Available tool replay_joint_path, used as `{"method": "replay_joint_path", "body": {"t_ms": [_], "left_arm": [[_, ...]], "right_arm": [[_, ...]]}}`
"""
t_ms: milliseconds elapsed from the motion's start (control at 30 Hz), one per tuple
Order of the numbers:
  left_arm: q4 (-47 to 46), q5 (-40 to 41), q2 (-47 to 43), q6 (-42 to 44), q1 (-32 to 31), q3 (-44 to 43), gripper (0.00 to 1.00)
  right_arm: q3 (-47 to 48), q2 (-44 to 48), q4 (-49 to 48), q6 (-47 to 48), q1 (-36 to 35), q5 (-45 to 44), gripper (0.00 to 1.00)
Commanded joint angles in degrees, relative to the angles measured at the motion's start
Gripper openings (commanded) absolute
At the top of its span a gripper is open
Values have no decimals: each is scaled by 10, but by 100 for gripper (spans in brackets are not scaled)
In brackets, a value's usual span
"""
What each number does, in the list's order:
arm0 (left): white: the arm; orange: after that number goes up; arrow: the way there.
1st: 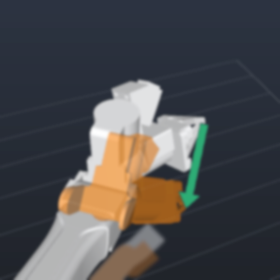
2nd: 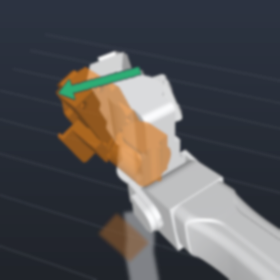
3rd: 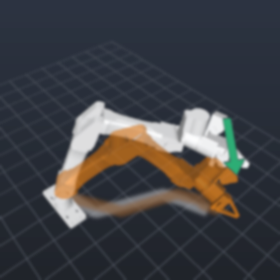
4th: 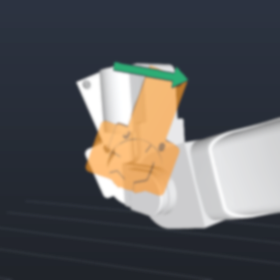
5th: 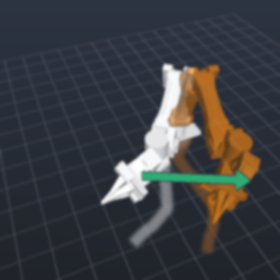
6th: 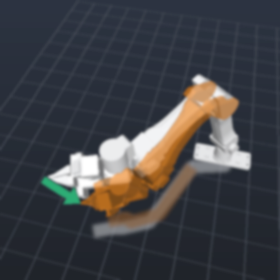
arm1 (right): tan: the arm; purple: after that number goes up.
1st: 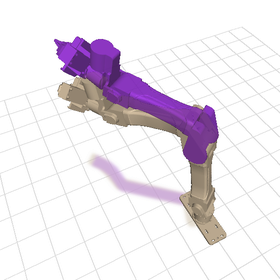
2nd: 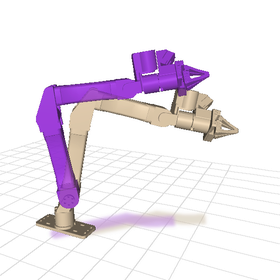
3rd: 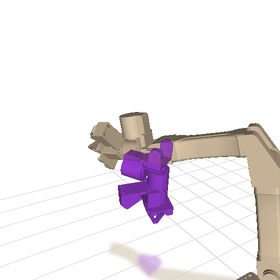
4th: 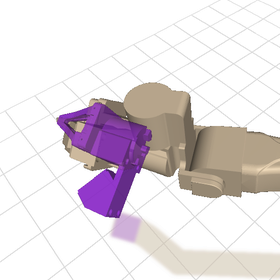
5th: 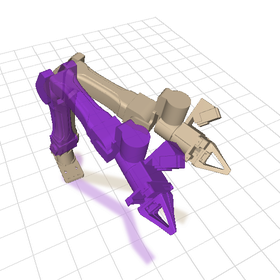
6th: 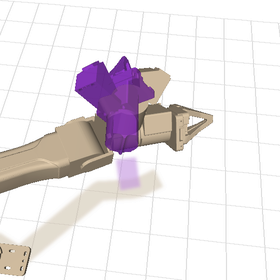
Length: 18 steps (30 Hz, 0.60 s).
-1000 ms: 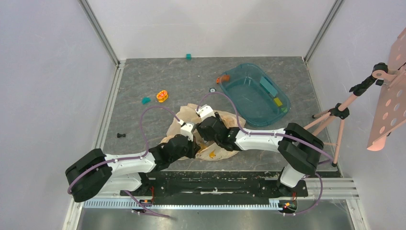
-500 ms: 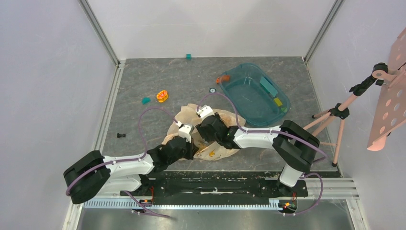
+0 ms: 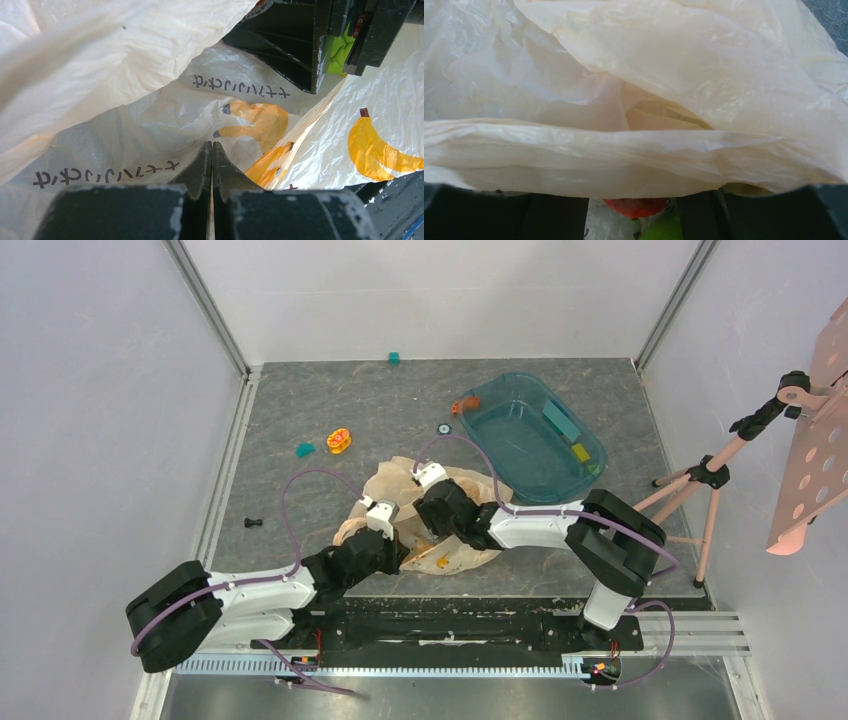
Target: Take the fake fruits out of the plastic bag
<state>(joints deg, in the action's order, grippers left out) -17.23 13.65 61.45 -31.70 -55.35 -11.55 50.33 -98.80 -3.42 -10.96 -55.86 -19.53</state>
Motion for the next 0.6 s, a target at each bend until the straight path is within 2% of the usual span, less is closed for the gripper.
{"method": "replay_joint_path", "body": {"t_ms": [0,567], "left_arm": [[-14,21,0,-25,-2,4,2],[-10,26,4,-30,-2,0,2]], "right_arm": [[-10,12,-10,-2,2,8,49],[-48,180,-43,-29,2,142,46]]}}
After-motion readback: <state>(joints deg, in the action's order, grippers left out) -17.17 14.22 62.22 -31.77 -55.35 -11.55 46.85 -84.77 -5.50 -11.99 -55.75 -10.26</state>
